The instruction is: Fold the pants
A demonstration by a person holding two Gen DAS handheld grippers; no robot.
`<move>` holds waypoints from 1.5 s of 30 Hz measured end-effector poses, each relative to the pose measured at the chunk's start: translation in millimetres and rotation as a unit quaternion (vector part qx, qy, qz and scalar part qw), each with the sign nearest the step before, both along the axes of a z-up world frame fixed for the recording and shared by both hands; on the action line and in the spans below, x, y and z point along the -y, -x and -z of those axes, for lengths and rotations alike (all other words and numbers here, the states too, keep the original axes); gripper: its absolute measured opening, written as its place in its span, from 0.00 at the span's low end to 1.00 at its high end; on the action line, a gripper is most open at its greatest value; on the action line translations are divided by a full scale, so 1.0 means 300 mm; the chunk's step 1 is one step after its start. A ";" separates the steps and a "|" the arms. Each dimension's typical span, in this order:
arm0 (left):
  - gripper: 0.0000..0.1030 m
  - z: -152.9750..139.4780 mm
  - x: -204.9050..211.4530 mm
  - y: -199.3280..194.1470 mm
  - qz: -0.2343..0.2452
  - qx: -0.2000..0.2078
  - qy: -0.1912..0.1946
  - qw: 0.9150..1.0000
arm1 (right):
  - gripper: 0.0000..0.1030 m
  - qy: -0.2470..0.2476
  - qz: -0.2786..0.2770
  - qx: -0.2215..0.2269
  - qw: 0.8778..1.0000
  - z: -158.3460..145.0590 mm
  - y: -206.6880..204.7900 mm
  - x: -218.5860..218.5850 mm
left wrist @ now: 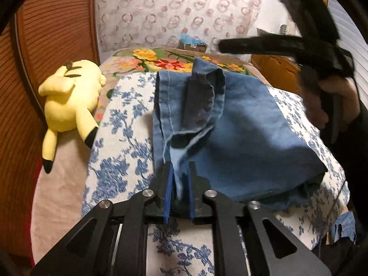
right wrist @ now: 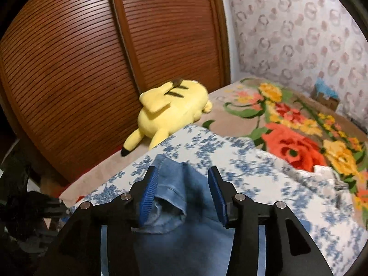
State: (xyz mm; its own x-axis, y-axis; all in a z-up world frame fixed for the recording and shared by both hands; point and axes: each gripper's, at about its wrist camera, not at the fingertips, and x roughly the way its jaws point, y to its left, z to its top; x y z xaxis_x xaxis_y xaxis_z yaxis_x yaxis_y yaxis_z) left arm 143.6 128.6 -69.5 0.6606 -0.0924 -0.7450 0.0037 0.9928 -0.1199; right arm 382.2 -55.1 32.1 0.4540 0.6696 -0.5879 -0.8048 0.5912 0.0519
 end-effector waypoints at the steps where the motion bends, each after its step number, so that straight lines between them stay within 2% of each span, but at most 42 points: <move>1: 0.24 -0.008 -0.001 -0.009 -0.010 0.004 -0.010 1.000 | 0.47 0.003 0.007 0.007 1.000 -0.003 0.007 0.022; 3: 0.32 -0.020 -0.008 -0.026 -0.021 0.011 -0.014 1.000 | 0.47 0.015 0.024 0.018 0.999 0.006 0.022 0.067; 5: 0.47 -0.035 -0.011 -0.045 -0.018 0.017 -0.009 1.000 | 0.47 0.028 0.047 0.028 0.998 0.028 0.037 0.117; 6: 0.49 -0.043 -0.007 -0.054 -0.017 0.022 -0.011 1.000 | 0.47 0.035 0.055 0.029 0.997 0.041 0.049 0.141; 11: 0.49 -0.070 0.045 -0.131 0.007 0.031 -0.014 0.999 | 0.47 0.068 0.102 0.019 0.992 0.135 0.076 0.237; 17: 0.49 -0.076 0.125 -0.249 0.033 0.028 -0.014 0.999 | 0.47 0.087 0.142 -0.003 0.986 0.225 0.085 0.274; 26: 0.49 -0.057 0.150 -0.402 0.016 0.009 -0.041 0.999 | 0.51 0.091 0.151 -0.019 0.984 0.267 0.074 0.266; 31: 0.49 -0.056 0.084 -0.416 -0.015 0.007 -0.058 0.998 | 0.56 0.081 0.153 -0.016 0.985 0.286 0.052 0.275; 35: 0.49 -0.054 -0.001 -0.414 -0.049 0.001 -0.071 0.996 | 0.61 0.070 0.156 -0.031 0.985 0.301 0.035 0.298; 39: 0.49 -0.044 -0.066 -0.408 -0.073 -0.009 -0.074 0.995 | 0.62 0.066 0.158 -0.035 0.985 0.305 0.030 0.299; 45: 0.49 -0.094 -0.051 -0.358 -0.065 0.017 -0.059 0.996 | 0.62 0.060 0.157 -0.040 0.985 0.299 0.034 0.304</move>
